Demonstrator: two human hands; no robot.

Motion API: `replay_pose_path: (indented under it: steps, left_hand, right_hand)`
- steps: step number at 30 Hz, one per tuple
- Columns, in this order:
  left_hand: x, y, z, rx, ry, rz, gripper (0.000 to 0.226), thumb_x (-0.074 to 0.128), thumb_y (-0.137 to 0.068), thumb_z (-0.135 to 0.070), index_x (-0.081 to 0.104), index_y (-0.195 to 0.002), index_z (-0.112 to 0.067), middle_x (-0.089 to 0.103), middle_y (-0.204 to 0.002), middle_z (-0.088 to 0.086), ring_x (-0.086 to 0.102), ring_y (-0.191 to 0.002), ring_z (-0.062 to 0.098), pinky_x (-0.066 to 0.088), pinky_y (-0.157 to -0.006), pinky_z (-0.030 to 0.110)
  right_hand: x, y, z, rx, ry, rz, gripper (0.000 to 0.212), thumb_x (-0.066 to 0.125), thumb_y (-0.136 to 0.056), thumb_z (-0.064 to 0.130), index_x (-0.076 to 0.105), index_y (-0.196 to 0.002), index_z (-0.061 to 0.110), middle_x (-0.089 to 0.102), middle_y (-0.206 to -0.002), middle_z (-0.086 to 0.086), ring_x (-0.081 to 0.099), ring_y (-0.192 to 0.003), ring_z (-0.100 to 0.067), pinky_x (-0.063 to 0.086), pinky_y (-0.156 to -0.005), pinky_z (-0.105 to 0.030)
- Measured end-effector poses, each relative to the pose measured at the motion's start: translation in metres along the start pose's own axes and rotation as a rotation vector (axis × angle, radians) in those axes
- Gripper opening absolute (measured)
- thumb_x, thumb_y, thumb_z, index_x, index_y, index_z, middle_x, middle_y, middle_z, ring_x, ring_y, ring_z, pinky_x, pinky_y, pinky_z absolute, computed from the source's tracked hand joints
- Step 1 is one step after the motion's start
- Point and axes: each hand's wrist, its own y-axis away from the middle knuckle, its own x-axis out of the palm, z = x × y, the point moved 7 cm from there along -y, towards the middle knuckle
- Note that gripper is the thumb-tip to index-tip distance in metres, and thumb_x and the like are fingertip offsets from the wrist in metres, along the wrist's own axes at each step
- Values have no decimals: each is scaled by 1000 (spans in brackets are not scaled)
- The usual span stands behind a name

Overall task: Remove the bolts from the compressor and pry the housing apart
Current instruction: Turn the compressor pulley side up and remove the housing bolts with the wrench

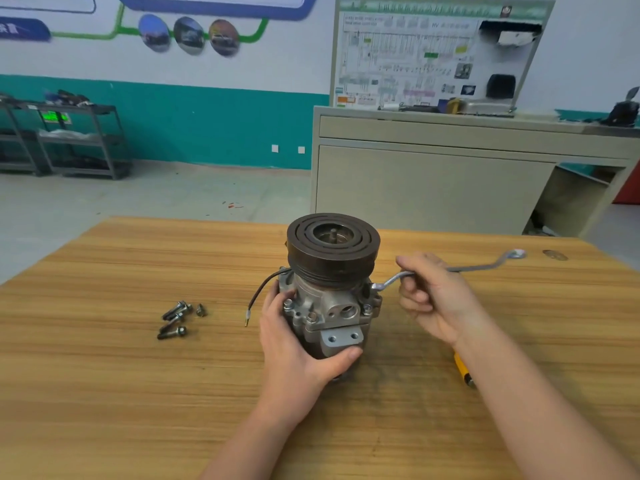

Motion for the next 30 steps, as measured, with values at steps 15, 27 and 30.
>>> replay_pose_path:
  steps: [15,27,30]
  left_hand:
    - [-1,3,-1,3,-25,1,96,76,-49,-65,22,-128,-54,26,-148,-8,24,-141,12,26,-117,40]
    - [-4,1,-5,-4,-52,-2,98,74,-44,-69,17,-124,-67,20,-156,-2,18,-145,12,20,-119,44]
    - [-3,2,-4,-17,-33,16,99,75,-44,-67,13,-121,-74,17,-156,-6,17,-145,8,19,-119,45]
  right_hand:
    - [59,97,3,-850,1009,-143,35,58,-89,30,40,-60,38,51,-54,17,47,-40,2,32,-41,-5]
    - [20,-4,-29,302,-140,402,38,93,-55,12,56,-62,13,50,-43,-3,42,-28,-3,30,-26,-11]
    - [19,-10,-23,228,-317,248,36,90,-55,10,55,-59,15,48,-41,-1,39,-26,-2,25,-24,-11]
